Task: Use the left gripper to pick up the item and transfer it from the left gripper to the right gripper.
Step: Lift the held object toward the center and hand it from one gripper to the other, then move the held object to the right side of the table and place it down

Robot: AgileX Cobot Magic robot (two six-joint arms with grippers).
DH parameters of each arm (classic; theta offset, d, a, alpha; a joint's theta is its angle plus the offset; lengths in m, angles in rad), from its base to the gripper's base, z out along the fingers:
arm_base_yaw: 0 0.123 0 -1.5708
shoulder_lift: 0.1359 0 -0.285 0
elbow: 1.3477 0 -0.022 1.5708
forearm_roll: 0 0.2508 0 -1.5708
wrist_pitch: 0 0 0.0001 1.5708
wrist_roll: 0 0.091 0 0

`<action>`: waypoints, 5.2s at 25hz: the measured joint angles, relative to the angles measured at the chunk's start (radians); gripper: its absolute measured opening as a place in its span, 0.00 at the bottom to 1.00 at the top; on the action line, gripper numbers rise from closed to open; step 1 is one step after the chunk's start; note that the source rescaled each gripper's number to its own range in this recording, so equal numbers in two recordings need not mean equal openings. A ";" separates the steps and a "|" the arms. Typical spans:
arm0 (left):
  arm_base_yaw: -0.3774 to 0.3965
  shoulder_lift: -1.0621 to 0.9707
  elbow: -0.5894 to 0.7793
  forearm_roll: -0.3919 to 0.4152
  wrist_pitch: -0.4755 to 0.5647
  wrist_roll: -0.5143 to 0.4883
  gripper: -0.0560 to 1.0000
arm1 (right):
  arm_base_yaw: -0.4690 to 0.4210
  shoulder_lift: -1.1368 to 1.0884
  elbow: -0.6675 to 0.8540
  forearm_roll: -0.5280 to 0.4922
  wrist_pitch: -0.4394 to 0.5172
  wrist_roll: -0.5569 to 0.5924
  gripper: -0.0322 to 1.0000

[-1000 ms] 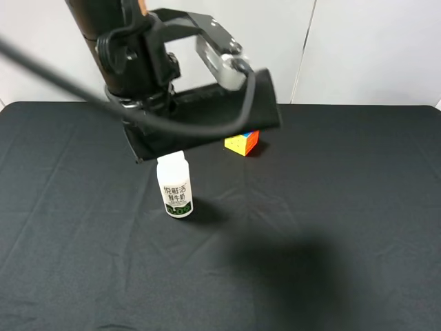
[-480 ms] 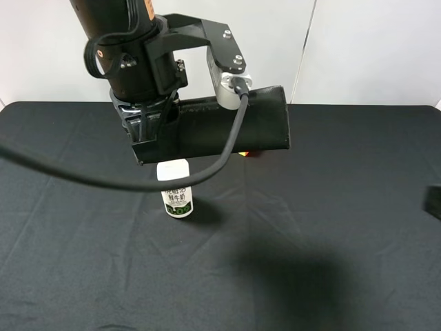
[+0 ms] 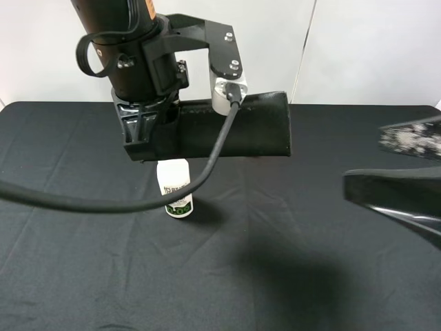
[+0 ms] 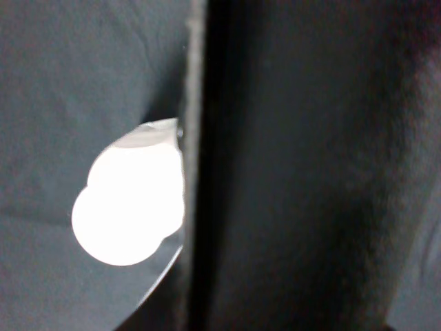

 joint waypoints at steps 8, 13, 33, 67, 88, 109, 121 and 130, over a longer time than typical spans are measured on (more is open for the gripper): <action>0.000 0.000 0.000 0.000 -0.035 0.010 0.07 | 0.131 0.200 0.000 0.116 -0.144 -0.209 1.00; 0.000 0.000 0.000 0.001 -0.042 0.069 0.07 | 0.135 0.291 0.000 0.171 -0.205 -0.307 1.00; 0.000 0.000 0.000 -0.098 -0.089 0.270 0.06 | 0.136 0.515 -0.161 0.358 -0.053 -0.531 1.00; 0.000 0.004 0.000 -0.100 -0.225 0.089 0.99 | 0.136 0.516 -0.163 0.342 -0.065 -0.617 0.04; 0.000 -0.328 0.000 0.081 -0.061 -0.334 1.00 | 0.136 0.516 -0.163 0.341 -0.135 -0.617 0.03; 0.000 -0.972 0.440 0.133 0.028 -0.763 1.00 | 0.136 0.516 -0.163 0.234 -0.140 -0.462 0.03; 0.000 -1.497 0.819 0.126 0.028 -0.813 1.00 | 0.136 0.516 -0.163 0.234 -0.173 -0.460 0.03; 0.000 -1.665 0.911 0.126 0.024 -0.851 1.00 | 0.136 0.516 -0.163 0.234 -0.207 -0.421 0.03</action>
